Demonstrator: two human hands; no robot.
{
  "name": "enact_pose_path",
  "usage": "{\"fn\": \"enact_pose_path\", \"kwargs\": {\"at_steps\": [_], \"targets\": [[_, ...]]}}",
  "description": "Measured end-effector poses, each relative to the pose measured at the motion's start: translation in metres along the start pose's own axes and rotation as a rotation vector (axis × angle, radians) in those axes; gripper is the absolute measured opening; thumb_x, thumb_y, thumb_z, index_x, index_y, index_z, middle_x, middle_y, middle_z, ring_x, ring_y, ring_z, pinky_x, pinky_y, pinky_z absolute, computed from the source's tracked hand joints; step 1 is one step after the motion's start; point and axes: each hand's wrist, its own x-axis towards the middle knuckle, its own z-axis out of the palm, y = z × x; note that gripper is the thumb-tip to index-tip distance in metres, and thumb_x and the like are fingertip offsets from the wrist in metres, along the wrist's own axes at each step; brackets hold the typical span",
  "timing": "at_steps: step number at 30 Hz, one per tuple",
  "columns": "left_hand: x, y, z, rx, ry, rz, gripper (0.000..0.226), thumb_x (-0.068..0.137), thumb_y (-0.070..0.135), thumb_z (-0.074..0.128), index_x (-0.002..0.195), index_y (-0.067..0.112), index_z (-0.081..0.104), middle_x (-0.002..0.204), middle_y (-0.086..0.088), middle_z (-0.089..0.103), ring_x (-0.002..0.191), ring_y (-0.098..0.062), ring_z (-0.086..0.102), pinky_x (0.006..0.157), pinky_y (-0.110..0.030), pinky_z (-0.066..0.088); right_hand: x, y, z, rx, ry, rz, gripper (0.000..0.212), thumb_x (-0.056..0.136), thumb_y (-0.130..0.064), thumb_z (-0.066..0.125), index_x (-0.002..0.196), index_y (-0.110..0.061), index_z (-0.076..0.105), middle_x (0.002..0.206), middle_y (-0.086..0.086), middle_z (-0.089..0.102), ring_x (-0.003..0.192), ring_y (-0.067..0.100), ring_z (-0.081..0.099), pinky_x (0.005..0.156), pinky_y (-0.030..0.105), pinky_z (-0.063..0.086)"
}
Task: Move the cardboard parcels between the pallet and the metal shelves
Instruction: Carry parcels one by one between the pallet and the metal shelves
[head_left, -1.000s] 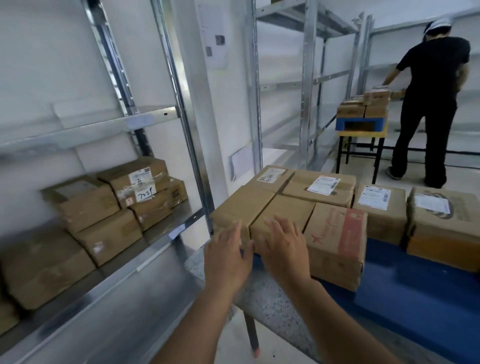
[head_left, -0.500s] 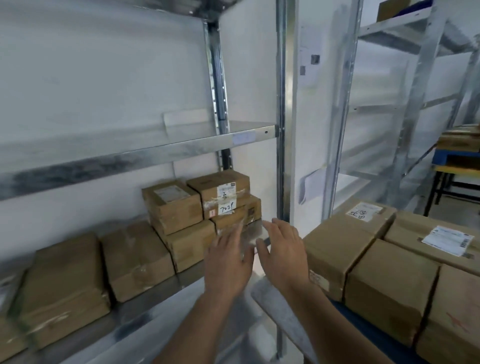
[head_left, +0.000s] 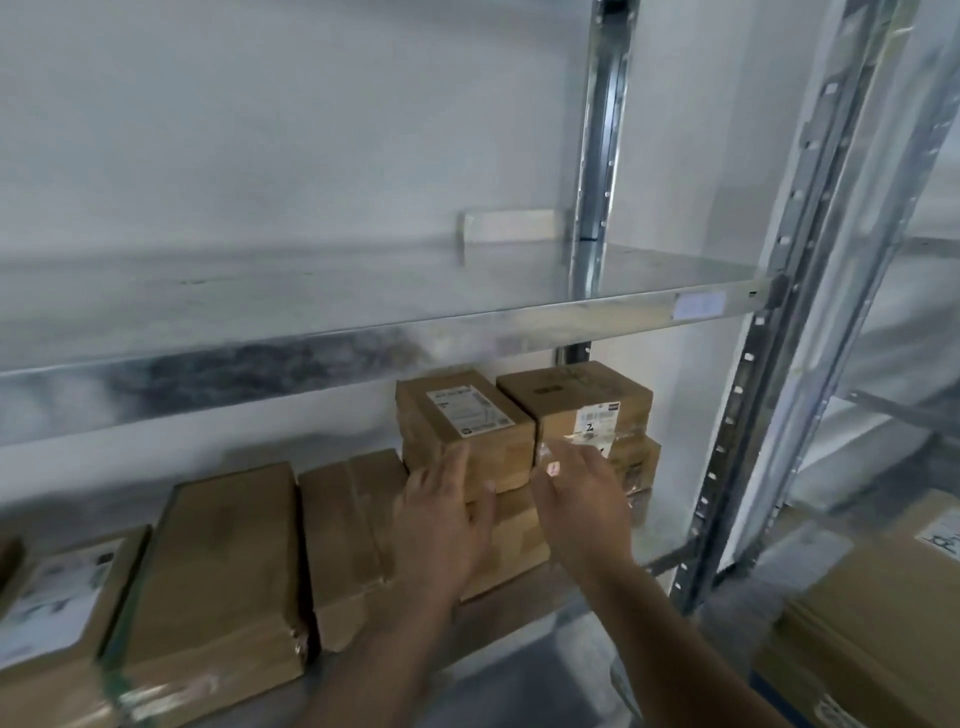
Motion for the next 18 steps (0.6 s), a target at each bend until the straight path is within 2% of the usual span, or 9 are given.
{"fn": "enact_pose_path", "kwargs": {"at_steps": [4,8,12,16,18], "targets": [[0.021,-0.013,0.005,-0.016,0.032,-0.046,0.051,0.096,0.043,0.036,0.143,0.024,0.033,0.143,0.001,0.046,0.126,-0.021,0.041,0.102,-0.036,0.035,0.026,0.004,0.02,0.036,0.0,0.037,0.03,0.092,-0.025,0.051,0.118,-0.011,0.057,0.112,0.01,0.059,0.101,0.023,0.052,0.082,0.033,0.043],[0.04,-0.024,0.009,-0.037,0.025,-0.111,0.054,0.097,0.044,0.034,0.145,0.021,0.031,0.145,-0.002,0.043,0.128,-0.023,0.041,0.103,-0.034,0.034,0.05,0.013,0.035,0.077,-0.054,0.097,0.031,0.095,-0.032,0.045,0.119,-0.015,0.055,0.113,0.008,0.058,0.102,0.023,0.052,0.085,0.037,0.044],[0.06,-0.029,0.016,-0.037,0.006,-0.171,0.051,0.098,0.042,0.032,0.143,0.018,0.033,0.138,-0.006,0.049,0.121,-0.024,0.048,0.095,-0.032,0.04,0.075,0.019,0.047,0.087,-0.097,0.11,0.036,0.096,-0.036,0.041,0.119,-0.013,0.056,0.116,0.008,0.057,0.106,0.025,0.051,0.086,0.037,0.043],[0.075,-0.029,0.019,-0.112,-0.121,-0.33,0.052,0.099,0.045,0.025,0.145,0.021,0.029,0.146,-0.007,0.038,0.13,-0.027,0.039,0.101,-0.039,0.036,0.089,0.023,0.056,0.08,-0.149,0.102,0.035,0.097,-0.035,0.04,0.113,-0.01,0.058,0.112,0.01,0.057,0.101,0.026,0.052,0.079,0.034,0.041],[0.078,-0.027,0.021,-0.082,-0.198,-0.33,0.046,0.101,0.042,0.019,0.139,0.021,0.035,0.141,-0.009,0.044,0.123,-0.03,0.046,0.098,-0.044,0.041,0.092,0.023,0.06,0.106,-0.194,0.128,0.034,0.097,-0.035,0.039,0.11,-0.01,0.059,0.109,0.011,0.058,0.096,0.026,0.054,0.072,0.031,0.036]]}}
